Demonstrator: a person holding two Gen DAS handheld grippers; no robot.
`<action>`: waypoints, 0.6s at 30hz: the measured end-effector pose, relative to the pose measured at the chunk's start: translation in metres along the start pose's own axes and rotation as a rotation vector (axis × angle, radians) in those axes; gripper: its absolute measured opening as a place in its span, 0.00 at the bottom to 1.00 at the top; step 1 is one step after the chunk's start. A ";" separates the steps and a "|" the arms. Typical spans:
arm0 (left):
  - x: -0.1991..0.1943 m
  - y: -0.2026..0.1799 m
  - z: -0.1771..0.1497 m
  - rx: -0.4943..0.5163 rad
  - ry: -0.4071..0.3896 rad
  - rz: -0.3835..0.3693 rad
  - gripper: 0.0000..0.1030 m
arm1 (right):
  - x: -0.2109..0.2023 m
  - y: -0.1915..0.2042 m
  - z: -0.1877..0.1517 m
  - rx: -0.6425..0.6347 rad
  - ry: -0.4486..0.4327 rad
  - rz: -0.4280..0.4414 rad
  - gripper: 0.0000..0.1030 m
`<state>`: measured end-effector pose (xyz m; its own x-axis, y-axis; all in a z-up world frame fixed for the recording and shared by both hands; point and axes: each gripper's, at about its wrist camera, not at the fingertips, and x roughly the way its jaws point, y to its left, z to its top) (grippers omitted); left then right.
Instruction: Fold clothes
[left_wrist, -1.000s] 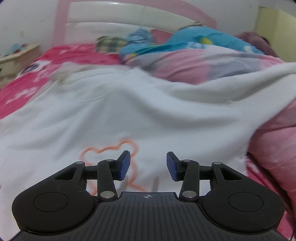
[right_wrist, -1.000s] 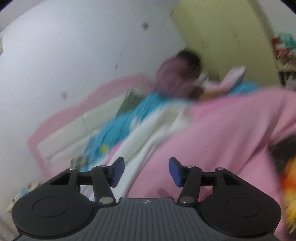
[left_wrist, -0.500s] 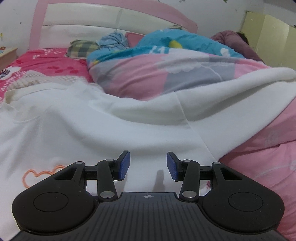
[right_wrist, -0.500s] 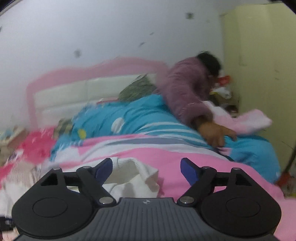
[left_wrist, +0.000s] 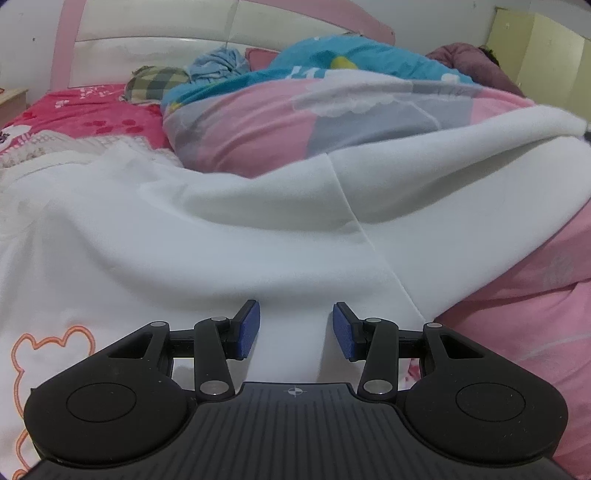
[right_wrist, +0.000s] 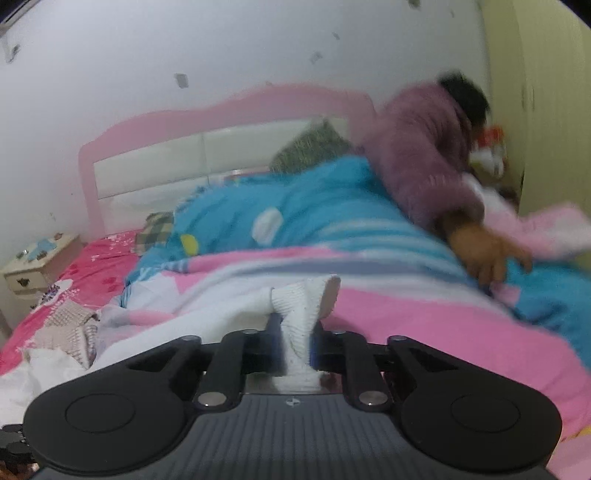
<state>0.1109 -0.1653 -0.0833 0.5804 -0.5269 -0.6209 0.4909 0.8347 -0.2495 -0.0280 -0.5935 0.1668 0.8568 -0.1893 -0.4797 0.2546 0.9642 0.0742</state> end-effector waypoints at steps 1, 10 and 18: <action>0.002 -0.001 -0.001 0.002 0.004 0.003 0.42 | -0.006 0.008 0.003 -0.023 -0.022 -0.003 0.13; 0.001 0.001 -0.006 -0.040 0.046 -0.007 0.42 | -0.069 0.115 0.028 -0.209 -0.135 0.176 0.12; -0.039 0.058 -0.033 -0.167 0.151 0.052 0.42 | -0.088 0.236 -0.002 -0.413 -0.062 0.424 0.12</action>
<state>0.0951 -0.0914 -0.0985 0.4921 -0.4630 -0.7372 0.3408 0.8817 -0.3262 -0.0446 -0.3484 0.2248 0.8734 0.2300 -0.4292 -0.3009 0.9479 -0.1043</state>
